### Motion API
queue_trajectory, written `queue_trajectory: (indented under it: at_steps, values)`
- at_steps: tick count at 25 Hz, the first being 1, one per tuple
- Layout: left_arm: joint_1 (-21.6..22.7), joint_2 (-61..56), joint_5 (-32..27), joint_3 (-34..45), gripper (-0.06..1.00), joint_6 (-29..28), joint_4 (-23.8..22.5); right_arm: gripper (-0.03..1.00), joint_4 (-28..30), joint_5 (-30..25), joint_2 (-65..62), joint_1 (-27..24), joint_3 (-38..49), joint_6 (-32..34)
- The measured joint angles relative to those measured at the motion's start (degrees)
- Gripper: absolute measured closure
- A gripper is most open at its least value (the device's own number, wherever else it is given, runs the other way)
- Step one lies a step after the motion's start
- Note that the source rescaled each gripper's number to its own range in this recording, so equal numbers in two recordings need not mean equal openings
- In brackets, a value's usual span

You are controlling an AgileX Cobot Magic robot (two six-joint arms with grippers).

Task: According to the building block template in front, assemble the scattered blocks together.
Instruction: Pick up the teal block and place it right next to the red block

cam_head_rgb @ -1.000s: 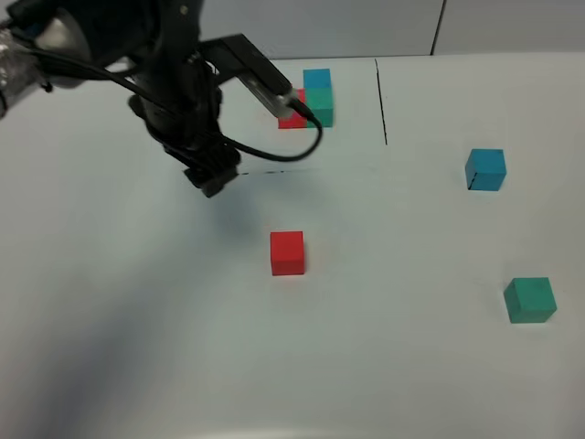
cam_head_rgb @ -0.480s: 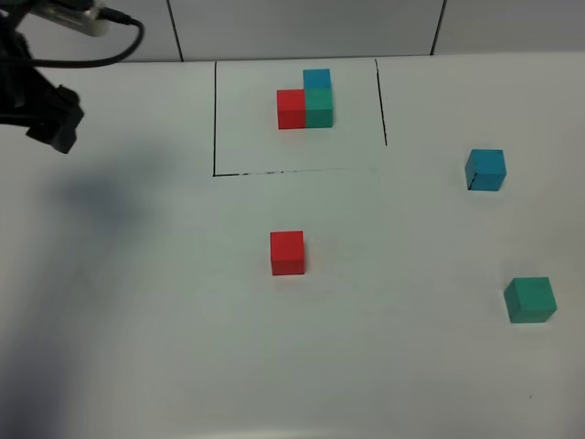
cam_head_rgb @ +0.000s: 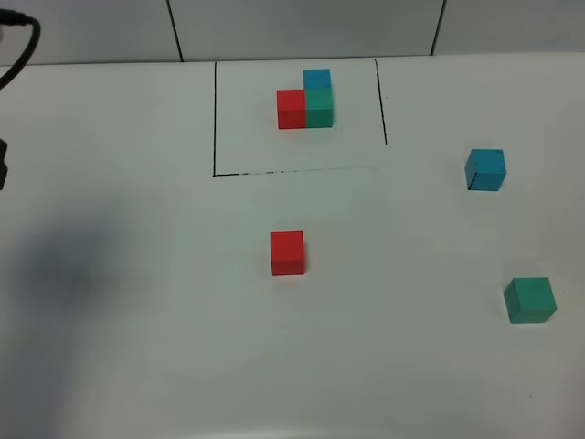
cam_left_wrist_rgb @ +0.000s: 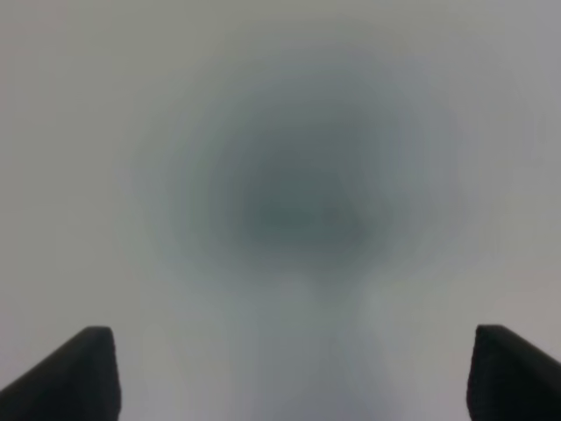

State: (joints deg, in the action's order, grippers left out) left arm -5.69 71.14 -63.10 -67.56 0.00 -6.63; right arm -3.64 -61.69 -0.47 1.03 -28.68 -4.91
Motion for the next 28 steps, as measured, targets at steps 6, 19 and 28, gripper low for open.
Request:
queue_trajectory:
  at_steps: [6,19,28]
  values:
    - [0.0,-13.5,1.8,11.0,-0.04,-4.3,0.0,0.17,0.0,0.0,0.0,0.0,0.0,0.0]
    - [0.0,-41.9,8.2,26.8,-0.03,-6.4,1.4,0.17,0.0,0.0,0.0,0.0,0.0,0.0]
    - [0.0,-53.9,7.9,35.5,-0.03,-5.9,4.4,0.17,0.0,0.0,0.0,0.0,0.0,0.0]
